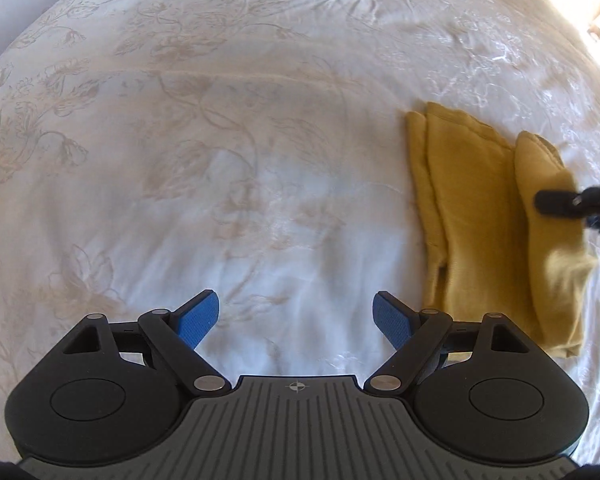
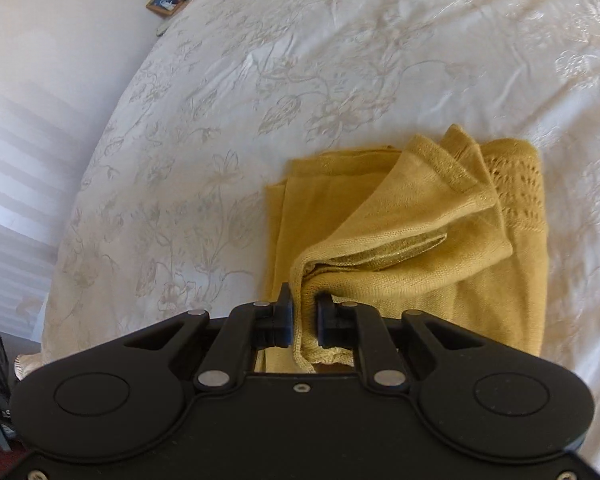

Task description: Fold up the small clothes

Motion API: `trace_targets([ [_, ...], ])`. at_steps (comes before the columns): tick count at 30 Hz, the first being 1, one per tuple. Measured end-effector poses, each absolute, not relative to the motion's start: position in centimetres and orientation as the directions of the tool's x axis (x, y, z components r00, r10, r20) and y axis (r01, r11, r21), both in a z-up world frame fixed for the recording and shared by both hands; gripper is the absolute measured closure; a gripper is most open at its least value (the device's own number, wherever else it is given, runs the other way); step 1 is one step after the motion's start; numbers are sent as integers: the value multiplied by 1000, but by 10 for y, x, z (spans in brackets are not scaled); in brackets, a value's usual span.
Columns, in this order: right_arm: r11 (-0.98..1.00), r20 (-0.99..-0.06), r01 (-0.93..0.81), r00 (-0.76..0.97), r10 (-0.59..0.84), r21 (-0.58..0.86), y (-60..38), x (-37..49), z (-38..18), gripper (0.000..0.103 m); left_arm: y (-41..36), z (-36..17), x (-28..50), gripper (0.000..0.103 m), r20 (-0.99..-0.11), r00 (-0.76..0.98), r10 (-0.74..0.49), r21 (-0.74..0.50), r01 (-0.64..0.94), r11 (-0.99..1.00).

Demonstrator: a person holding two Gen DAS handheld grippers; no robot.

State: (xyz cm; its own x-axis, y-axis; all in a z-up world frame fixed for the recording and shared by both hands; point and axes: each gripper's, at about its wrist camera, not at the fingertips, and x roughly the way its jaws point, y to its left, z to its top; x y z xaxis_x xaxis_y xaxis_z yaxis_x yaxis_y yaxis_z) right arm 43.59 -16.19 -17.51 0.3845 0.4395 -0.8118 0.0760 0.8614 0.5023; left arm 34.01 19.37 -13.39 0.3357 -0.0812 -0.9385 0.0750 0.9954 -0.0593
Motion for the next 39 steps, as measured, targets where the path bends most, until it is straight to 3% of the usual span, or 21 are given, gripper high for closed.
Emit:
trace_targets([
  [4,897,-848,23,339,408,441,-131,433,-183,70,203,-135,351,19,-938,329,-106,-88,69,994],
  [5,892,-835,-16,343,430,453,-125,429,-180,61,205,-136,354,19,-938,325,-118,-101,70,992],
  [7,859,-788,-97,357,502,503,-117,423,-170,55,206,-139,361,19,-938,317,-142,-127,67,990],
  [12,838,-728,-171,425,538,519,-114,407,-142,55,203,-142,376,19,-937,308,-161,-148,66,987],
  [20,925,-773,-9,546,323,380,-158,375,-140,52,178,-131,400,19,-920,313,-236,-193,164,967],
  [25,929,-800,78,536,268,363,-181,360,-154,52,141,-125,409,19,-898,319,-301,-208,295,933],
  [31,943,-808,-48,501,309,330,-162,346,-159,45,91,-135,407,19,-881,258,-397,-233,492,839],
  [39,941,-807,-230,488,333,249,-117,332,-168,36,61,-137,410,18,-859,224,-461,-269,569,777],
])
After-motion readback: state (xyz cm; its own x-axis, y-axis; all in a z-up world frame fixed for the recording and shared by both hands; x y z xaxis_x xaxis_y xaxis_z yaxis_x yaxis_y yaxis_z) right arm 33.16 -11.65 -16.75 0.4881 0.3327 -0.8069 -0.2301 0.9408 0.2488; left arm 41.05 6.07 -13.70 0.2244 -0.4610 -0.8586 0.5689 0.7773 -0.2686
